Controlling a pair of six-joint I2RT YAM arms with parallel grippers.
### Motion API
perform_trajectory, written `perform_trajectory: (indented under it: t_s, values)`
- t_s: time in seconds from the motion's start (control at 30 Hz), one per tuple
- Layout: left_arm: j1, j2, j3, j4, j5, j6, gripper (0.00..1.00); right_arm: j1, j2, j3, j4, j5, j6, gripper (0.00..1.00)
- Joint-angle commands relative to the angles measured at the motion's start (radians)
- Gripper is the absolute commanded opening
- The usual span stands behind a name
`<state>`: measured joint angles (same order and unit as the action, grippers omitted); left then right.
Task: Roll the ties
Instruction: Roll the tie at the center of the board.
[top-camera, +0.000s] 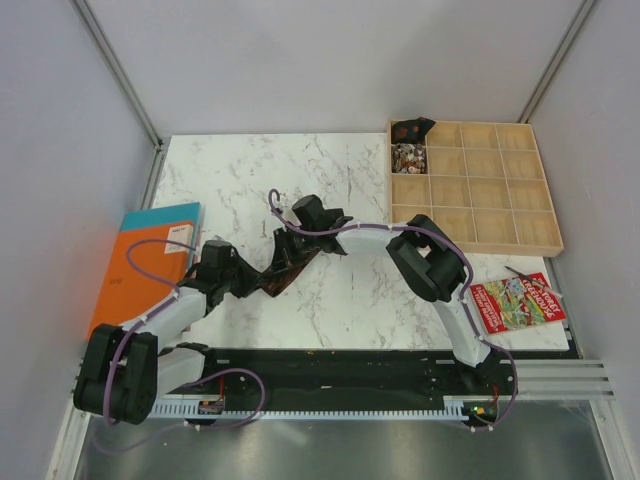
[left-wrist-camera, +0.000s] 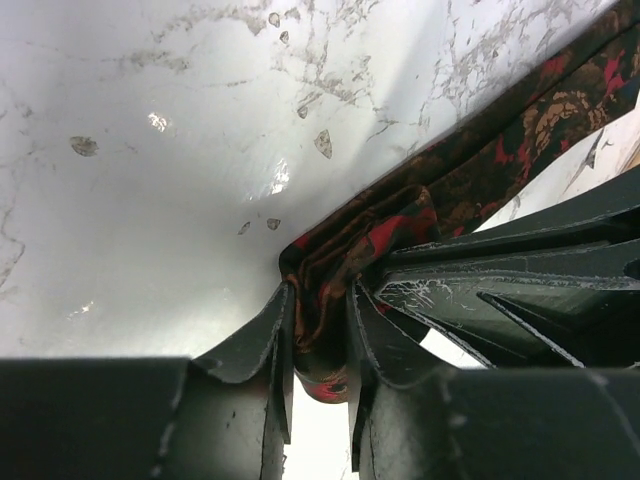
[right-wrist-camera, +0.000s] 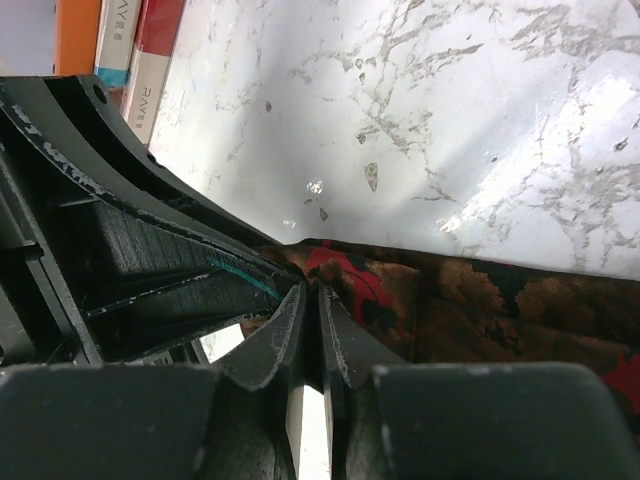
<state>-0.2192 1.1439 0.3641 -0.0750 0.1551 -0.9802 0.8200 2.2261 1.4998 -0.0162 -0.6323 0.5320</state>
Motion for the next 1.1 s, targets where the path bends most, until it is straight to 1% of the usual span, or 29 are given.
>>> perform_trajectory:
  t_s: [0.0, 0.13, 0.17, 0.27, 0.3, 0.63, 0.83, 0.87, 0.9, 0.97, 1.0, 1.03, 1.07]
  values:
    - [-0.011, 0.017, 0.042, -0.118, -0.089, 0.041, 0.24, 0.007, 0.003, -0.039, -0.073, 0.029, -0.015, 0.17]
    - [-0.011, -0.029, 0.116, -0.255, -0.104, 0.115, 0.24, 0.007, -0.025, -0.030, -0.076, 0.025, 0.003, 0.18]
    - [-0.012, -0.042, 0.151, -0.323, -0.109, 0.130, 0.24, 0.007, -0.031, -0.027, -0.077, 0.025, 0.008, 0.18]
    - [-0.011, -0.055, 0.209, -0.396, -0.109, 0.182, 0.25, 0.007, -0.057, -0.018, -0.080, 0.022, 0.025, 0.19]
    - [-0.011, -0.056, 0.225, -0.449, -0.106, 0.202, 0.25, 0.007, -0.071, -0.016, -0.079, 0.022, 0.029, 0.19]
    - [-0.011, -0.044, 0.320, -0.606, -0.071, 0.265, 0.26, 0.007, -0.126, -0.055, -0.062, 0.033, 0.057, 0.19]
    - [-0.012, -0.030, 0.337, -0.620, -0.060, 0.279, 0.27, 0.016, -0.118, -0.082, -0.019, 0.034, 0.095, 0.19]
    - [-0.011, -0.021, 0.337, -0.620, -0.058, 0.279, 0.28, 0.019, -0.121, -0.088, -0.016, 0.042, 0.098, 0.19]
    - [-0.012, -0.019, 0.335, -0.620, -0.060, 0.276, 0.34, 0.021, -0.125, -0.095, -0.011, 0.045, 0.102, 0.19]
    - [-0.014, -0.019, 0.328, -0.611, -0.057, 0.273, 0.41, 0.019, -0.146, -0.121, -0.010, 0.074, 0.105, 0.18]
    - [-0.012, -0.022, 0.325, -0.608, -0.058, 0.268, 0.49, 0.019, -0.157, -0.133, -0.010, 0.086, 0.102, 0.18]
    - [-0.014, -0.026, 0.322, -0.605, -0.061, 0.264, 0.51, 0.019, -0.172, -0.159, -0.013, 0.104, 0.102, 0.18]
    - [-0.012, -0.027, 0.315, -0.600, -0.061, 0.259, 0.57, 0.018, -0.196, -0.171, -0.019, 0.141, 0.100, 0.18]
